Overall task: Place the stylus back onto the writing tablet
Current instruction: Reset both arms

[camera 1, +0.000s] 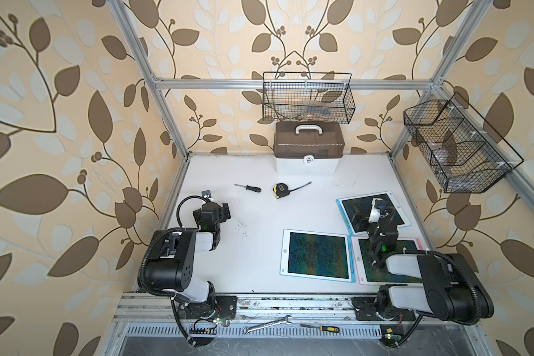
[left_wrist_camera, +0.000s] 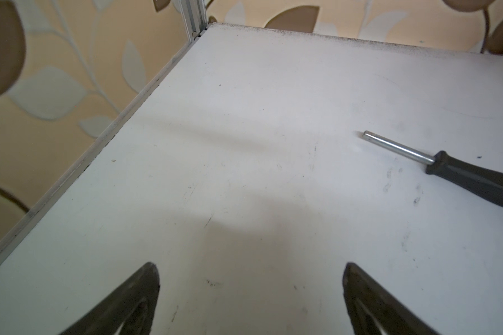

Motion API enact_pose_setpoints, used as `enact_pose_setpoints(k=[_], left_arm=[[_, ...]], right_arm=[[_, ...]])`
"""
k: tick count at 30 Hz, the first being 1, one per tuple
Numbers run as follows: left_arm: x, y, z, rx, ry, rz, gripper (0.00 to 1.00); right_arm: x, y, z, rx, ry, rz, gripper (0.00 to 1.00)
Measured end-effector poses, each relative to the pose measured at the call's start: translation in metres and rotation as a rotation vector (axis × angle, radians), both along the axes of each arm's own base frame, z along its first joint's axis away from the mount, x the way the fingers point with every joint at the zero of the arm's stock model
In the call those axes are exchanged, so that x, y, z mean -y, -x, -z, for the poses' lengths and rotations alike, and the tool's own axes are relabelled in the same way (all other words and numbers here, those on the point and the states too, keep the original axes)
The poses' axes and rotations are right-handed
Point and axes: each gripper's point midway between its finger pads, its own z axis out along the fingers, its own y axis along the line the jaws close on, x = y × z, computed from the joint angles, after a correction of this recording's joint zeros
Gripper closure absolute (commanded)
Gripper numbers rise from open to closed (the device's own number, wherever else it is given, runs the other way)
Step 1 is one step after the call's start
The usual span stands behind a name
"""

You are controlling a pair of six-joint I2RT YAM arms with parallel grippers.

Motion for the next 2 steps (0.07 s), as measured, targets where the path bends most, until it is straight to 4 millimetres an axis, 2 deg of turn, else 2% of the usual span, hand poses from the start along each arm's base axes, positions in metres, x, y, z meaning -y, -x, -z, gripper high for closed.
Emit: enact_pose_setpoints(k=[2], left_arm=[[0.0004, -0.0001, 0.0001, 0.000, 0.001, 0.002, 0.01]], right_arm=[[-0.0005, 0.0000, -0.0001, 0.000, 0.002, -0.002, 0.00]])
